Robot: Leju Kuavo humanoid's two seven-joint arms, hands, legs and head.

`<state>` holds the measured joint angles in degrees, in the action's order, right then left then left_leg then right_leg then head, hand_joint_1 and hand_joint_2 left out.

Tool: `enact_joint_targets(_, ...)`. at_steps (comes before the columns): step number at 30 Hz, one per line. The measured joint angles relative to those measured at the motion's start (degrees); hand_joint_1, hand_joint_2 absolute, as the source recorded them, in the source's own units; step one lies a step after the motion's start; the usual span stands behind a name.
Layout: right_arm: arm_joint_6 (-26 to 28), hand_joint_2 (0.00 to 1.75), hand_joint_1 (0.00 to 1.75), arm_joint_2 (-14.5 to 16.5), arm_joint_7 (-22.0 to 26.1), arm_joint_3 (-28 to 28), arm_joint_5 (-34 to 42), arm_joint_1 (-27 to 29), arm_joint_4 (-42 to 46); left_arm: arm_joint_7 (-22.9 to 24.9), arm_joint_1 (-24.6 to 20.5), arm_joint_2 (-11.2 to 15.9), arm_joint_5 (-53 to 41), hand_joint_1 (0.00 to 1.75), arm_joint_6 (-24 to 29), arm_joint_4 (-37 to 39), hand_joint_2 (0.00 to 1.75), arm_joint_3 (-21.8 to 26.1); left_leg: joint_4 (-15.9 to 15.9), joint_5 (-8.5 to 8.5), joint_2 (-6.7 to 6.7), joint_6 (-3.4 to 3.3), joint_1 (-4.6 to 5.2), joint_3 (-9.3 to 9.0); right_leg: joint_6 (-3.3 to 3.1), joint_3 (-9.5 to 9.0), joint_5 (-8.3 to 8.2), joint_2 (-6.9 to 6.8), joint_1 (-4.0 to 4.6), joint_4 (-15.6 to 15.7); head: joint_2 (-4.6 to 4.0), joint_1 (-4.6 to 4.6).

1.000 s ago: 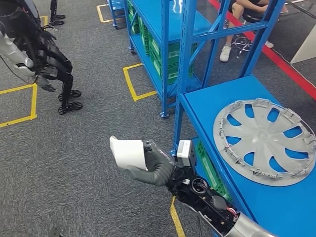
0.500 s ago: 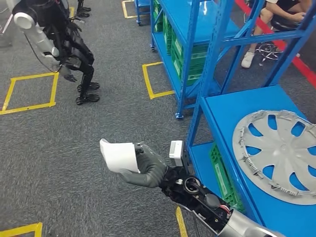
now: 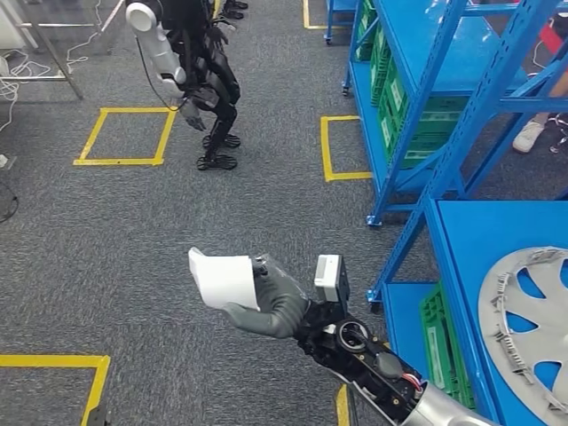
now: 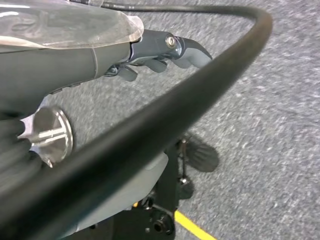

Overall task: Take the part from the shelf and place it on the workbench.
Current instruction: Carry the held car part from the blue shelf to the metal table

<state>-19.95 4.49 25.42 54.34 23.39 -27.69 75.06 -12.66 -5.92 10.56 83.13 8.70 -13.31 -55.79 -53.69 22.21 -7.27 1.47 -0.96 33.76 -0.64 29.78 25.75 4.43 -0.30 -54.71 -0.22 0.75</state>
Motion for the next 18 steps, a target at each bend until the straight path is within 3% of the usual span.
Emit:
enact_joint_targets(1, 0.02, 1.75, 1.75, 0.04, 0.01, 0.00, 0.00, -0.02, 0.00, 0.01, 0.18, 0.03, -0.01, 0.00, -0.02, 0.00, 1.75, -0.01, -0.34, 0.18, 0.50, 0.31, -0.02, 0.22, -0.23, -0.20, -0.19, -0.65, -0.07, 0.33, 0.00, -0.04)
enact_joint_targets(3, 0.02, 1.75, 1.75, 0.13, 0.07, -0.01, 0.03, -0.10, 0.00, 0.02, 0.14, 0.08, -0.01, 0.00, -0.03, 0.00, 1.75, -0.01, -3.96, 2.23, 3.21, 0.80, 0.11, 2.07, -0.69, -0.67, -0.50, -2.23, -0.31, 1.02, 0.00, -0.62)
enact_joint_targets(5, 0.02, 1.75, 1.75, 0.14, 0.09, -0.01, 0.06, -0.06, -0.07, 0.02, -0.17, 0.07, -0.04, 0.00, -0.05, 0.00, 1.75, -0.01, -11.75, 5.77, 5.83, 1.34, 0.04, 6.21, -0.94, -0.71, -0.45, -3.94, -0.16, 1.14, 0.00, -1.31)
enact_joint_targets(7, 0.09, 1.75, 1.75, 0.14, 0.04, 0.01, 0.06, 0.05, -0.14, 0.06, -0.18, 0.07, -0.12, 0.00, -0.09, 0.00, 1.75, -0.01, -17.26, 7.22, 6.57, 1.84, -0.29, 9.29, -0.97, -0.66, -0.30, -5.55, -0.10, 1.13, 0.00, -1.73)
enact_joint_targets(8, 0.16, 1.75, 1.75, 0.14, 0.04, 0.01, 0.04, 0.08, -0.16, 0.09, -0.10, 0.08, -0.17, 0.00, -0.13, 0.00, 1.75, -0.01, -16.91, 6.44, 6.79, 2.02, -0.46, 9.18, -0.89, -0.68, -0.22, -6.25, -0.12, 1.12, 0.00, -1.95)
enact_joint_targets(10, 0.32, 1.75, 1.75, 0.14, 0.03, 0.00, -0.07, 0.08, -0.15, 0.15, -0.03, 0.17, -0.31, 0.00, -0.18, 0.00, 1.75, -0.01, -9.68, 2.78, 8.11, 2.23, -0.72, 5.29, -0.53, -0.88, 0.06, -7.50, -0.16, 1.08, 0.00, -2.44)
enact_joint_targets(12, 0.55, 1.75, 1.75, 0.14, -0.02, -0.03, -0.28, 0.08, -0.12, 0.19, -0.18, 0.24, -0.55, 0.00, -0.25, 0.00, 1.75, -0.01, -2.14, 0.20, 10.08, 1.86, -0.53, 1.15, 0.13, -1.11, 0.61, -8.51, 0.10, 0.94, 0.00, -2.83)
enact_joint_targets(13, 0.69, 1.75, 1.75, 0.14, -0.05, -0.04, -0.37, 0.08, -0.10, 0.22, -0.22, 0.25, -0.66, 0.00, -0.27, 0.00, 1.75, -0.01, -0.43, -0.13, 10.54, 1.46, -0.35, 0.20, 0.50, -1.29, 0.89, -8.93, 0.23, 0.89, 0.00, -2.76)
enact_joint_targets(16, 0.98, 1.75, 1.75, 0.14, -0.07, -0.05, -0.46, 0.10, -0.08, 0.32, -0.03, 0.29, -0.88, 0.00, -0.30, 0.00, 1.75, -0.01, -0.15, 0.16, 9.22, 0.04, 0.02, 0.01, 1.55, -1.84, 1.70, -9.52, 0.07, 0.66, 0.00, -2.13)
enact_joint_targets(18, 1.10, 1.75, 1.75, 0.14, -0.05, -0.06, -0.46, 0.15, -0.02, 0.34, -0.02, 0.32, -0.93, 0.00, -0.29, 0.00, 1.75, -0.01, -0.02, 0.20, 8.31, -0.82, -0.06, -0.30, 2.02, -0.57, 3.96, -7.55, -0.21, -2.66, 0.00, -1.71)
